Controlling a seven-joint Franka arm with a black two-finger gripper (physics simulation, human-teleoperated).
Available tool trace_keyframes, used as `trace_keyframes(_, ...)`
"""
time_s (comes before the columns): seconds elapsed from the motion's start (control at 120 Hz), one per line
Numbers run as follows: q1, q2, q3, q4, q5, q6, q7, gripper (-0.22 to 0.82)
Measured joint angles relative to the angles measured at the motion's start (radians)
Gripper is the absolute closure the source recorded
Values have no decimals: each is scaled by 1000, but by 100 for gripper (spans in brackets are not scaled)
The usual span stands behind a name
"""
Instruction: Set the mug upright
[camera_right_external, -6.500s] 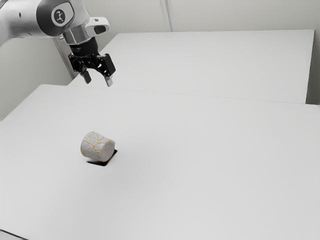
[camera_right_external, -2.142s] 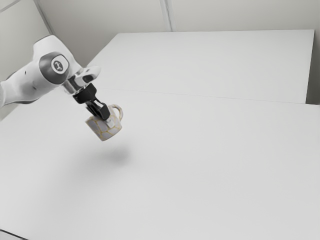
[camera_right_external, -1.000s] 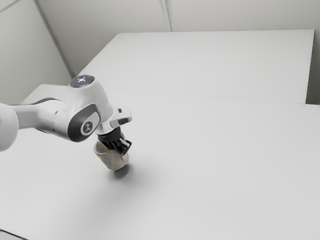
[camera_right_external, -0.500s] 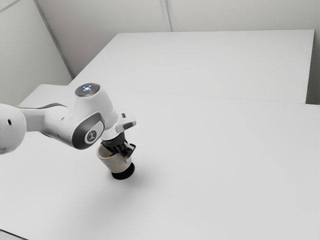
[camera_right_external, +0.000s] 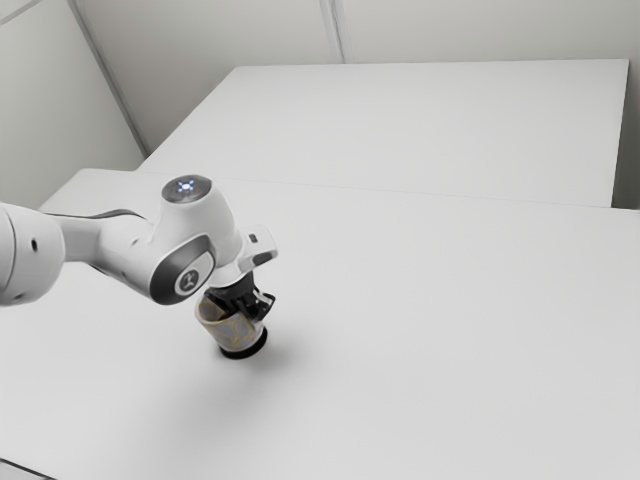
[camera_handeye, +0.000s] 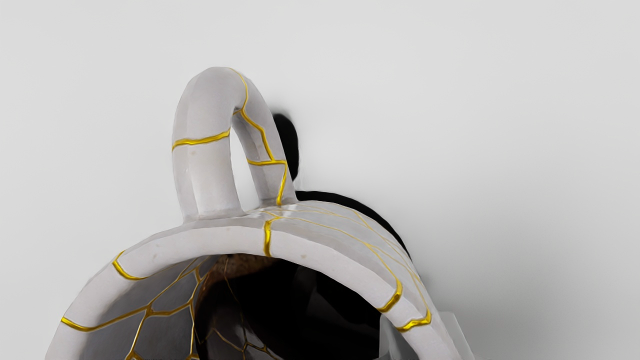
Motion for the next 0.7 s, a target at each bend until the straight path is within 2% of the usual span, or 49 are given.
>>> trace_keyframes(0.392,0,20,-1,1,0,9,-43,77)
trace_keyframes(0.642,-5,19,1,1,-19,9,-40,53)
trace_keyframes(0.7,-8,16,1,1,-21,9,-38,45)
